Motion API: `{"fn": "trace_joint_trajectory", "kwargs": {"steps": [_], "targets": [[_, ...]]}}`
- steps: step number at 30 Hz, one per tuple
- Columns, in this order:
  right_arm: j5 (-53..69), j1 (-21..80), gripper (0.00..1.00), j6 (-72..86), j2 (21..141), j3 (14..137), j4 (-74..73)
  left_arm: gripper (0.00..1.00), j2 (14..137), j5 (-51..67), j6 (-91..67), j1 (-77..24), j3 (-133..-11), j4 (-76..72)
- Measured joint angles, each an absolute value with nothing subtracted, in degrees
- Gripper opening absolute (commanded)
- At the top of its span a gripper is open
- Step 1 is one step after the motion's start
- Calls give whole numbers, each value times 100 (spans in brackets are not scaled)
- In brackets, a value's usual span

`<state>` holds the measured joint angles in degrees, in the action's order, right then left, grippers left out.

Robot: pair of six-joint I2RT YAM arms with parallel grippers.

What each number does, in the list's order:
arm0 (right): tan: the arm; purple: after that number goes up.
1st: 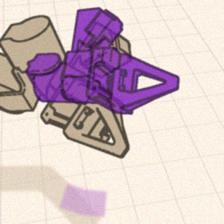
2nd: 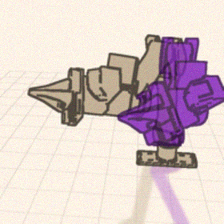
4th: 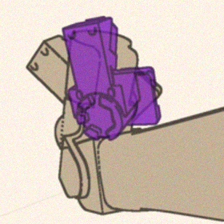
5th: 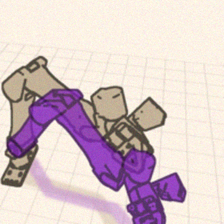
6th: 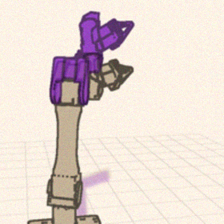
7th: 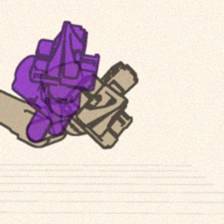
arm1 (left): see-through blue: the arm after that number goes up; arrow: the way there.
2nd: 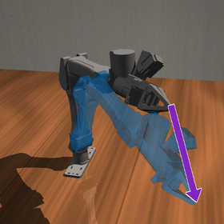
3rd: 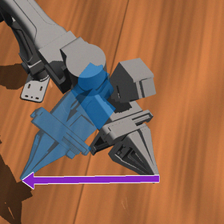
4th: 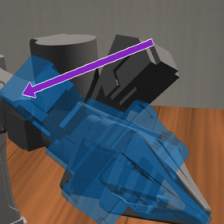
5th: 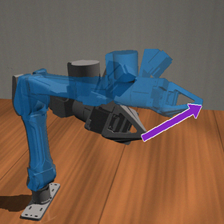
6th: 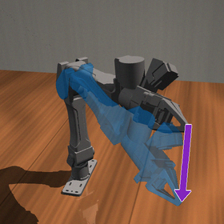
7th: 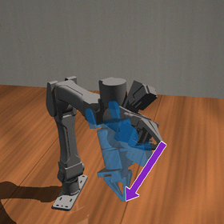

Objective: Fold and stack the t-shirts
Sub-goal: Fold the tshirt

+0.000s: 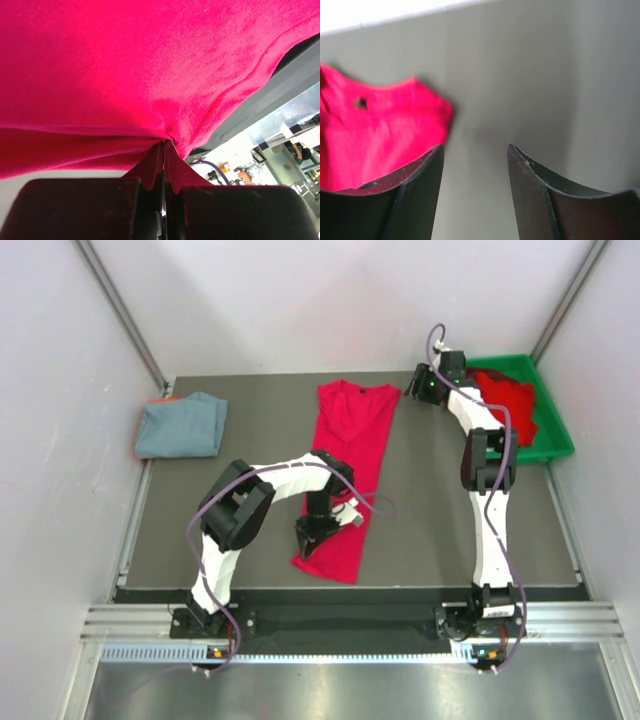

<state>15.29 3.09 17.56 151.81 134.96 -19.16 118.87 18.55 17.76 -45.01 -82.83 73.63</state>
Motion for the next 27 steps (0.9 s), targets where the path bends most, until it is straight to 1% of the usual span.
{"fn": "trace_joint_trajectory", "kwargs": {"steps": [3,6,7,8,9,10,11,13,17,24,27], "targets": [[1525,235,56,1649,14538,12750,-2167,0,11902,1868,1774,-4504,-8379,7380],[1678,165,56,1608,13861,12079,-2340,0,12136,1970,1774,-4504,-8840,7516],[1750,156,56,1608,13638,11869,-2403,5,12269,2036,1772,-4499,-9045,7559],[1835,141,55,1610,13454,11705,-2434,15,12409,2097,1776,-4488,-9229,7559],[1946,128,55,1612,13249,11537,-2471,30,12547,2167,1782,-4473,-9382,7542],[2064,123,55,1614,13080,11380,-2445,48,12685,2213,1802,-4460,-9511,7542],[2150,128,55,1614,12936,11244,-2460,62,12757,2276,1789,-4438,-9564,7550],[2307,163,56,1610,12768,11107,-2508,65,12770,2486,1739,-4372,-9598,7743],[2473,305,56,1610,12731,11093,-2543,64,12639,2506,1765,-4101,-9598,7776],[2491,576,57,1542,12731,10962,-2589,63,11824,1959,1800,-3262,-9627,7721],[2506,725,57,1540,12733,10912,-2626,63,11480,1828,1800,-3186,-9701,7719]]}}
